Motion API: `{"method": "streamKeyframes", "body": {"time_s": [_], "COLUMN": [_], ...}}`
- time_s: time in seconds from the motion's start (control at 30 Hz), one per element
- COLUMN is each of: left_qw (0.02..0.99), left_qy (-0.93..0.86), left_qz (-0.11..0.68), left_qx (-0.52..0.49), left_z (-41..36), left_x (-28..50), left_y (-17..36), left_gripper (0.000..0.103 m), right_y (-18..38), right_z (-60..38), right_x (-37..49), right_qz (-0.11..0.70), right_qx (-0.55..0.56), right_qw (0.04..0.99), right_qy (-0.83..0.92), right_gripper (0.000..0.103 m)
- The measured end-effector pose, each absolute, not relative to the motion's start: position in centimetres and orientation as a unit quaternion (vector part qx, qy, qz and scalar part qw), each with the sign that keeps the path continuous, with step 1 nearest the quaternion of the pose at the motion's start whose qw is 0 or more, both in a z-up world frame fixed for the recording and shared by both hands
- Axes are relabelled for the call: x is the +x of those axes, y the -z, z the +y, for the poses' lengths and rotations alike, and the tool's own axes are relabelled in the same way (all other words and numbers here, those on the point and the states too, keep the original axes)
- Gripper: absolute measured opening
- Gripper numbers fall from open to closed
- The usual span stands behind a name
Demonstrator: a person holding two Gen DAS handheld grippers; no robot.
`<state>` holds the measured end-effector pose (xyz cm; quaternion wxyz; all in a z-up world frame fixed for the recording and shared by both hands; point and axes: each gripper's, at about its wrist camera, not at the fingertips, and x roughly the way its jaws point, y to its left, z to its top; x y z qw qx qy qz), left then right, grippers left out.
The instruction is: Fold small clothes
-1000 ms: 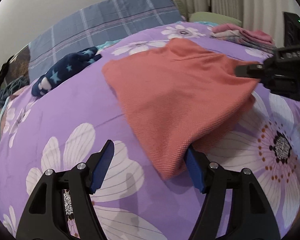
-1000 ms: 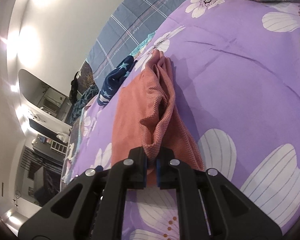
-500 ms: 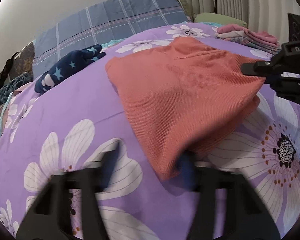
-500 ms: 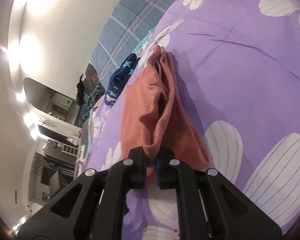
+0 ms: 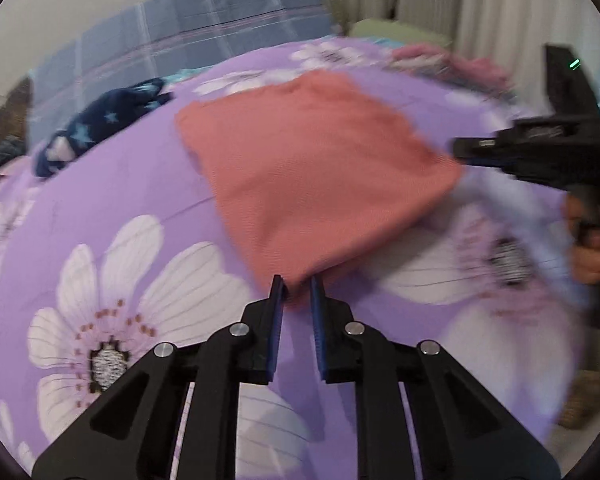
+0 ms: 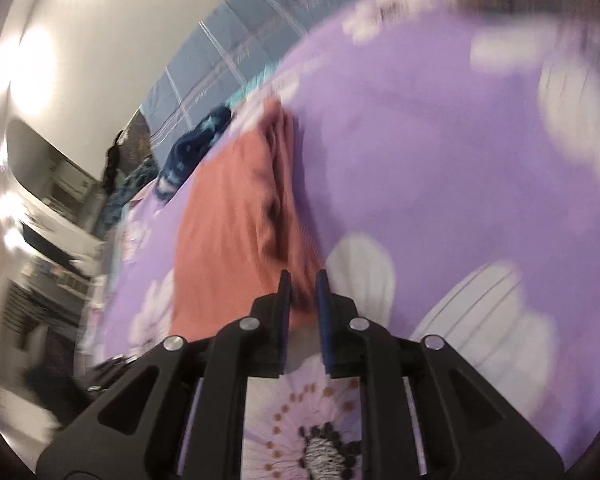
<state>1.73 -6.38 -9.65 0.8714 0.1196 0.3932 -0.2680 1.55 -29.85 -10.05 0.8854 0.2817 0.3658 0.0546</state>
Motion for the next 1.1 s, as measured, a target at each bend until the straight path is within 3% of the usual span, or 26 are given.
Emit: {"method": "streamKeyframes", "body": {"time_s": [0.17,0.27,0.33,0.47,0.5,0.63,0.7,0.83,0.93,1.1], "left_qw": [0.879,0.860,0.848,0.853,0.852,0.877,0.886,0.895,0.894,0.884], "left_qy": [0.306,0.299,0.288,0.301,0.305,0.273,0.250,0.216,0.211,0.224], "left_qz": [0.357,0.403,0.435,0.420,0.419,0.386,0.381,0.386,0.394,0.411], "left_qx": [0.086,0.089,0.091,0.081,0.075,0.087,0.082,0.047,0.028,-0.001], "left_z": [-6.2,-7.5,-8.0,-7.5,-7.3,-6.3,-6.0,-4.8,-4.5,-4.5], "left_x": [2.5,4.7,5.4,4.8,4.9,6.4,7.8,11.8,14.6,19.7], "left_y": [7.0,10.1,13.0,12.0,11.6,9.3,8.7,8.4,8.6,9.4], "left_gripper": [0.015,0.015,0.016,0.020,0.023,0.036,0.041,0.053,0.059,0.059], "right_y": [8.9,10.9,12.8,12.3,11.4,7.8,6.8,7.0,7.9,9.3], "right_z": [-26.4,-25.6,-26.3,-27.4,-27.6,-28.4,-28.0,-29.0,-28.8,-27.3], "right_x": [2.6,4.3,5.0,5.0,5.2,7.4,9.7,16.3,20.6,24.0], "right_qz": [0.355,0.392,0.416,0.415,0.406,0.378,0.376,0.398,0.414,0.434], "right_qx": [0.243,0.190,0.149,0.185,0.192,0.186,0.156,0.163,0.151,0.100], "right_qw": [0.888,0.894,0.896,0.888,0.889,0.902,0.908,0.898,0.892,0.890], "right_qy": [-0.161,-0.105,-0.037,-0.072,-0.086,-0.099,-0.106,-0.093,-0.103,-0.091], "right_gripper": [0.014,0.012,0.000,0.000,0.007,0.016,0.032,0.035,0.054,0.054]}}
